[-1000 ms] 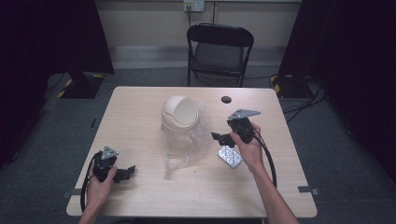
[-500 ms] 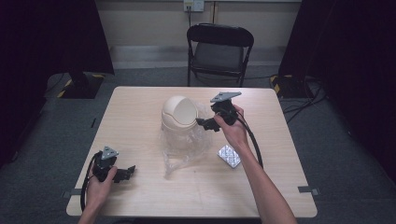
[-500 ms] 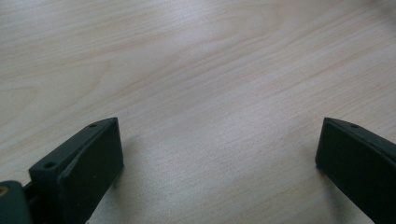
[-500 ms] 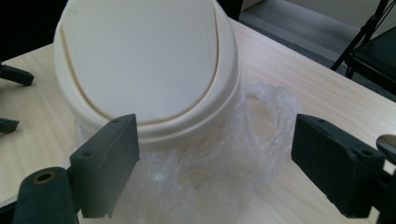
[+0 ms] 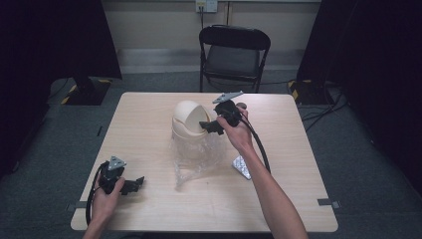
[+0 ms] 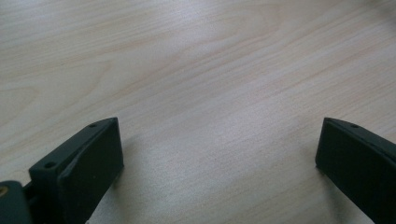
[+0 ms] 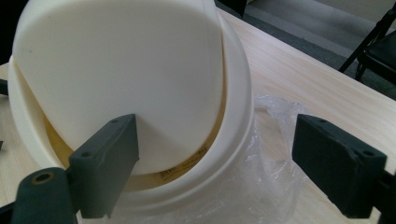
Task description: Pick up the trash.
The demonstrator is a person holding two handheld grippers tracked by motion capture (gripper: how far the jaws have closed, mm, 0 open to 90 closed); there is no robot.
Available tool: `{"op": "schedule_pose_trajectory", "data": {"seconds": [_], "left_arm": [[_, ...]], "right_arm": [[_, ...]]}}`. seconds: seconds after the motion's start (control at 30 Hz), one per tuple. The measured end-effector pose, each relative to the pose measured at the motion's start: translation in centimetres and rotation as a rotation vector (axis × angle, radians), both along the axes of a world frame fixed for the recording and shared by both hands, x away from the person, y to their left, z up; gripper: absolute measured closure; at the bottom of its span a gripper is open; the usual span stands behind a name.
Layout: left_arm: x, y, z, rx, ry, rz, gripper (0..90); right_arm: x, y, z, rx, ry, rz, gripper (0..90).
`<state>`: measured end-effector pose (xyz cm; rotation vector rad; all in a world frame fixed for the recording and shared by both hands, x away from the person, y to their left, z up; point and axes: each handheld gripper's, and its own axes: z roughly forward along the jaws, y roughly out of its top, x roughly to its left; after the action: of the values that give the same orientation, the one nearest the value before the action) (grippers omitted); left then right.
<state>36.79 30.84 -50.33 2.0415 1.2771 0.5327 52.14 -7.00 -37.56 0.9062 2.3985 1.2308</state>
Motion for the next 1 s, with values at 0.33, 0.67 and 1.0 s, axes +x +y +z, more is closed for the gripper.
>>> {"op": "schedule_pose_trajectory", "data": {"seconds": [0.33, 0.67, 1.0], "left_arm": [[0.0, 0.0, 0.0, 0.0, 0.0, 0.0, 0.3], [0.0, 0.0, 0.0, 0.0, 0.0, -0.001, 0.3], [0.0, 0.0, 0.0, 0.0, 0.0, -0.001, 0.3]], "right_arm": [[0.9, 0.4, -1.1, 0.012, 0.024, -0.007, 13.8], [1.8, 1.1, -2.3, 0.033, 0.037, -0.025, 13.9], [2.3, 1.6, -2.8, 0.06, 0.044, -0.055, 13.9]]}}
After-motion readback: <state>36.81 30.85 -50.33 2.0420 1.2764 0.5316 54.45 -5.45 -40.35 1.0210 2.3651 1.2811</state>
